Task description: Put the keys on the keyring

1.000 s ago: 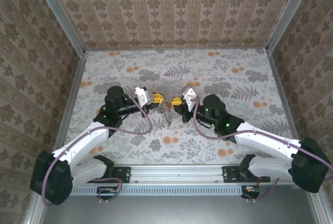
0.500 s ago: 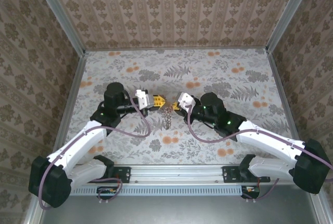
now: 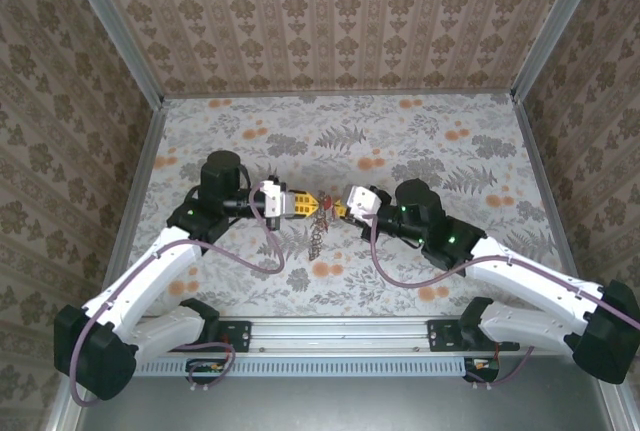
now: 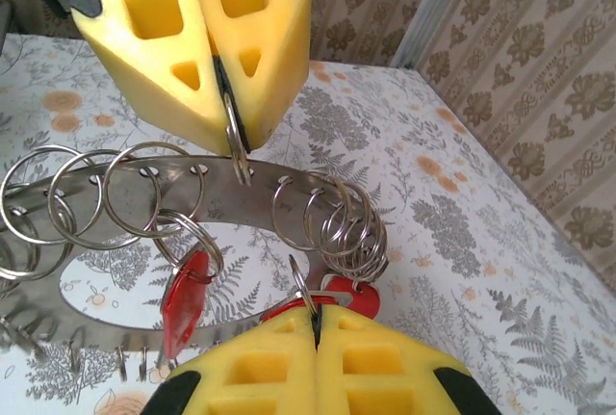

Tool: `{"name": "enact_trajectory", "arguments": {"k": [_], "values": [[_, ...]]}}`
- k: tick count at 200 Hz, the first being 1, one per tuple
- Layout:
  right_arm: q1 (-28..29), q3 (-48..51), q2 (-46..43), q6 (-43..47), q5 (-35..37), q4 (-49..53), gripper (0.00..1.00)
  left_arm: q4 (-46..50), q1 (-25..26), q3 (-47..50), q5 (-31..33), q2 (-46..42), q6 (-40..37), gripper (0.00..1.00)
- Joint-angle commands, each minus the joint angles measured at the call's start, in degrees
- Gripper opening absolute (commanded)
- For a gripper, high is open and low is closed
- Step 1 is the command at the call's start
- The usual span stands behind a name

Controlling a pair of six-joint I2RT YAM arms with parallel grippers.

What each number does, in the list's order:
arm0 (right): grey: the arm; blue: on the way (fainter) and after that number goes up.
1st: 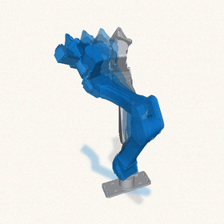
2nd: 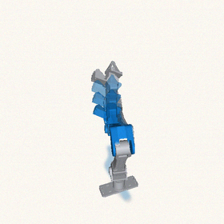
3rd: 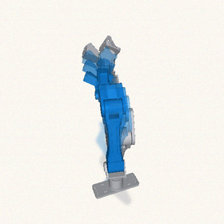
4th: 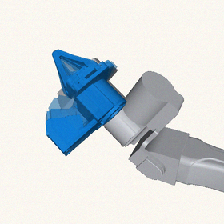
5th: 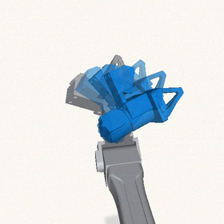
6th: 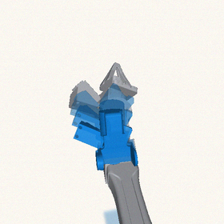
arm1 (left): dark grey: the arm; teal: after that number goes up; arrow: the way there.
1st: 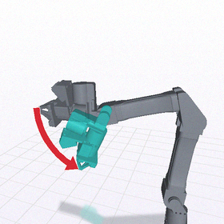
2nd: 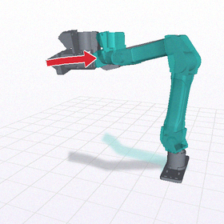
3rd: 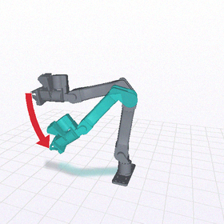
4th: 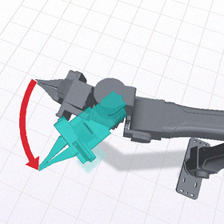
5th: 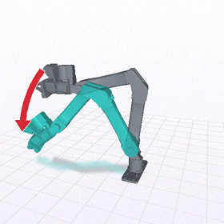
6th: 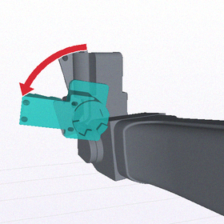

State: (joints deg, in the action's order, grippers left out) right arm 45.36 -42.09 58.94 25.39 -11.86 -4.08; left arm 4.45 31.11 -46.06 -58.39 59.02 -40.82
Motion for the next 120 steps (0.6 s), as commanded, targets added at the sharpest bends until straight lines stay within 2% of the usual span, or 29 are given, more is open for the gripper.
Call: {"name": "enact_trajectory", "arguments": {"k": [1, 73, 120], "values": [[0.1, -2.78, -1.54, 5.13, -1.8, 2.96, 0.0, 3.39, 0.74, -2.26, -3.59, -0.38, -5.84, 0.0], [3.32, -6.65, -0.89, 14.9, 0.13, 10.0, 0.0, 9.21, 3.73, -3.62, -3.86, -0.93, -16.9, 0.0], [5.48, -6.34, -2.12, 20.88, -0.1, 12.0, 0.0, 11.5, 4.13, -4.82, -4.58, -0.44, -18.38, 0.0]]}}
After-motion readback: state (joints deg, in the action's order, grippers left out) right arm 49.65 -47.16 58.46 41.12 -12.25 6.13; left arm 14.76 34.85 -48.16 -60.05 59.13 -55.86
